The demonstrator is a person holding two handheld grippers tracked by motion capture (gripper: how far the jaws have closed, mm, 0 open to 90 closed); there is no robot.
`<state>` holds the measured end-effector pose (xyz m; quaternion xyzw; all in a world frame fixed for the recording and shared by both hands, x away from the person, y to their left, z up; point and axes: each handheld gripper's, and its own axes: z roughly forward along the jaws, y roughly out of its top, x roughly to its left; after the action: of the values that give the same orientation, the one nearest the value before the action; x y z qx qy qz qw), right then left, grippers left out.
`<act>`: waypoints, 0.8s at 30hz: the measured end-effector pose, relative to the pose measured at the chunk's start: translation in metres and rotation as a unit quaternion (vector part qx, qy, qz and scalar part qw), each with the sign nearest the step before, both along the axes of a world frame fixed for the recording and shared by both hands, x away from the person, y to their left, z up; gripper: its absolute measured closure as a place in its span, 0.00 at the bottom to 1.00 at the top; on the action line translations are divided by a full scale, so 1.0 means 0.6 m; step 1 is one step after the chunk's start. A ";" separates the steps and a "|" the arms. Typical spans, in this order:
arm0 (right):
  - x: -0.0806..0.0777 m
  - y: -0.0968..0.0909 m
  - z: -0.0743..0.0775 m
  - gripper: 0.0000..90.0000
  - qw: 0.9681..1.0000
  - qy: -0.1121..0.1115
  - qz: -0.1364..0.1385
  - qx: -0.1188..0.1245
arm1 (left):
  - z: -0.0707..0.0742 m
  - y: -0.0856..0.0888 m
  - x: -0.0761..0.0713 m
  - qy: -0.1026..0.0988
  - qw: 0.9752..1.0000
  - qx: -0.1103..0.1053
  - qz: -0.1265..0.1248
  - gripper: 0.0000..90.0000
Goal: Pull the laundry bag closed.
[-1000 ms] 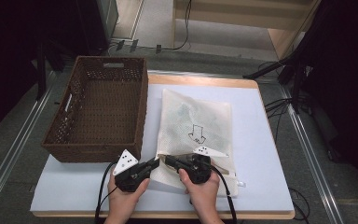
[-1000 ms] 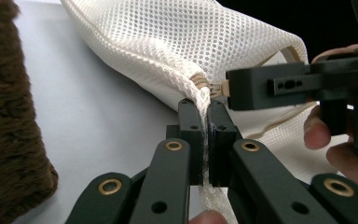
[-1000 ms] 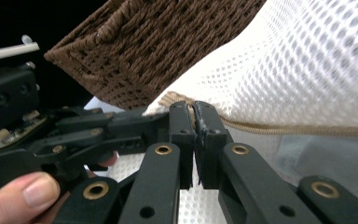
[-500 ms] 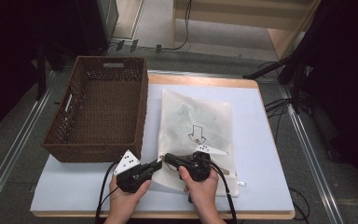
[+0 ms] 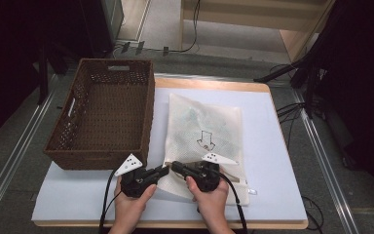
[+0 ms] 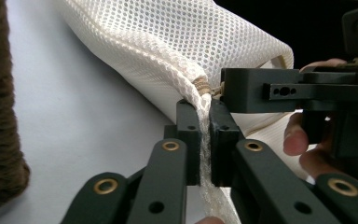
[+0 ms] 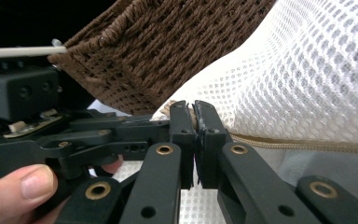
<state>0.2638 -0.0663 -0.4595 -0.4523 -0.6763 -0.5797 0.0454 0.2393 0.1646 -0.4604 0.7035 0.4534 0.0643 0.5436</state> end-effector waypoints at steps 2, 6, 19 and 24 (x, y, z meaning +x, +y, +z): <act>-0.001 0.002 0.000 0.99 1.000 -0.006 -0.004 -0.010 | 0.000 0.001 0.000 0.003 1.000 -0.002 -0.001 0.98; -0.002 0.005 -0.002 0.99 1.000 -0.006 -0.012 -0.025 | -0.002 0.003 -0.001 0.011 1.000 -0.027 0.004 0.98; -0.017 -0.007 0.004 0.99 0.996 -0.029 -0.021 -0.079 | -0.001 0.000 -0.007 -0.005 1.000 0.000 0.010 0.98; -0.016 -0.021 -0.005 0.99 0.995 -0.025 -0.029 -0.089 | 0.001 0.008 -0.009 -0.007 0.999 0.001 0.033 0.98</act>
<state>0.2542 -0.0789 -0.4625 -0.4589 -0.7127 -0.5297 -0.0287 0.2339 0.1695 -0.4597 0.6882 0.4724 0.0882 0.5436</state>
